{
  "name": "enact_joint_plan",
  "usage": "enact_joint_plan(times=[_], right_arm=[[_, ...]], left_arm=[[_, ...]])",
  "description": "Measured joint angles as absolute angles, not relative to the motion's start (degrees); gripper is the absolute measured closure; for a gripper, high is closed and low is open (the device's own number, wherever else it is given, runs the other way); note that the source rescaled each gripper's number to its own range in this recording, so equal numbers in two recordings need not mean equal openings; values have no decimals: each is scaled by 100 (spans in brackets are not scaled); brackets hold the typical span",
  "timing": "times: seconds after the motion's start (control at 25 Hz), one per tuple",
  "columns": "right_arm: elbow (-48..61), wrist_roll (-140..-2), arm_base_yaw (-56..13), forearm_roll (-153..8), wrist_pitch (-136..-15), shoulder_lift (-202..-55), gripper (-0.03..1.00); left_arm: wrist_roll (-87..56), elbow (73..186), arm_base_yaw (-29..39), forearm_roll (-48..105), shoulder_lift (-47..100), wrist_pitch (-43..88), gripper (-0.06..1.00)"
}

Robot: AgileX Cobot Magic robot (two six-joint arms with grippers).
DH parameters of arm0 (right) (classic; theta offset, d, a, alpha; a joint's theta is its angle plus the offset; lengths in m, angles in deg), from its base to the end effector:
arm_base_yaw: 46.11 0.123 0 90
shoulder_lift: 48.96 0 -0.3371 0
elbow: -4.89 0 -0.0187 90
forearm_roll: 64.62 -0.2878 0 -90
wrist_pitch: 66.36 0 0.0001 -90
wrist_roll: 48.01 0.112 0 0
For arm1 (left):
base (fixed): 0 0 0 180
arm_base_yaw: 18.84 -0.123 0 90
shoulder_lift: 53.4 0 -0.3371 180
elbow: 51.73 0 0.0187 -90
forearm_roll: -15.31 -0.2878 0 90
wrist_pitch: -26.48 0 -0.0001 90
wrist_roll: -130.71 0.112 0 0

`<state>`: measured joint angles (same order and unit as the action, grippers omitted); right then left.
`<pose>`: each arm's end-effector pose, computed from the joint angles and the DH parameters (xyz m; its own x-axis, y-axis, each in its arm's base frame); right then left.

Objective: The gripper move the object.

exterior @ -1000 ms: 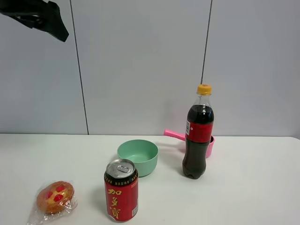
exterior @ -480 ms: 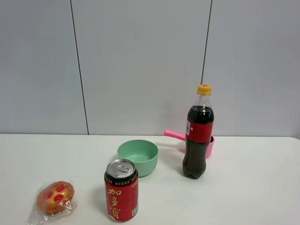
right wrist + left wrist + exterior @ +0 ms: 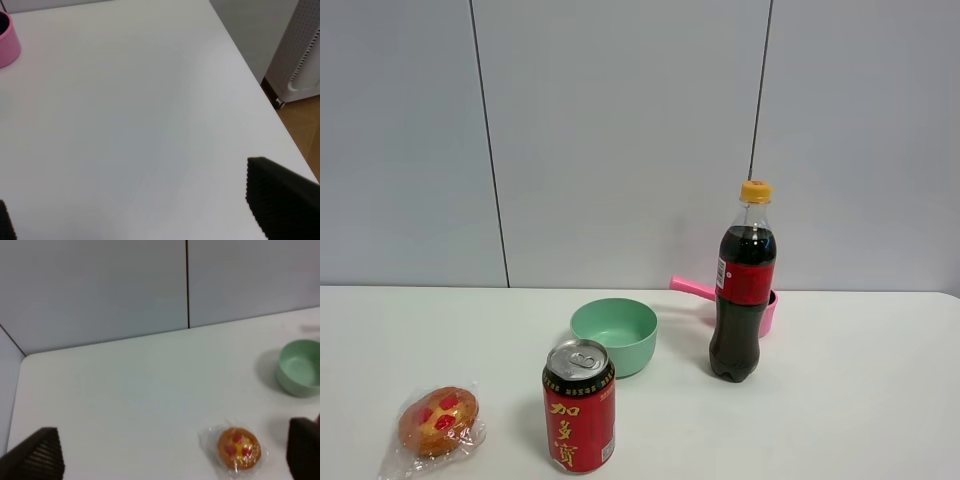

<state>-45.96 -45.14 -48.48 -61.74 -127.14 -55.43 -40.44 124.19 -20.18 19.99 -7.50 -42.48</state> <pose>-0.0043 -0.0047 0.2794 -0.4679 0.0449 -0.8826 0.0920 0.9958 0.0019 0.0717 -0.0069 0.5105 -0.4736 0.1133 -0.8734 0.1032 0.9920 0.0728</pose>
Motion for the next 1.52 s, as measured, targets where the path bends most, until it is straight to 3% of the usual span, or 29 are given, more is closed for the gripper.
enact_joint_plan(times=[0.64, 1.2, 1.52], right_arm=[[-4596, -4514, -4848, -6174, -12714, -5543, -3], [-4596, -4514, -4848, -6174, -12714, -5543, -3], [-4596, -4514, -4848, -6174, -12714, -5543, -3]], left_arm=[[-5122, 9468, -2018, 1858, -4327, -4332, 11], [-5198, 7965, -2018, 1994, -4714, -3607, 11], [-5110, 7881, -2018, 2107, -4714, -3387, 11]])
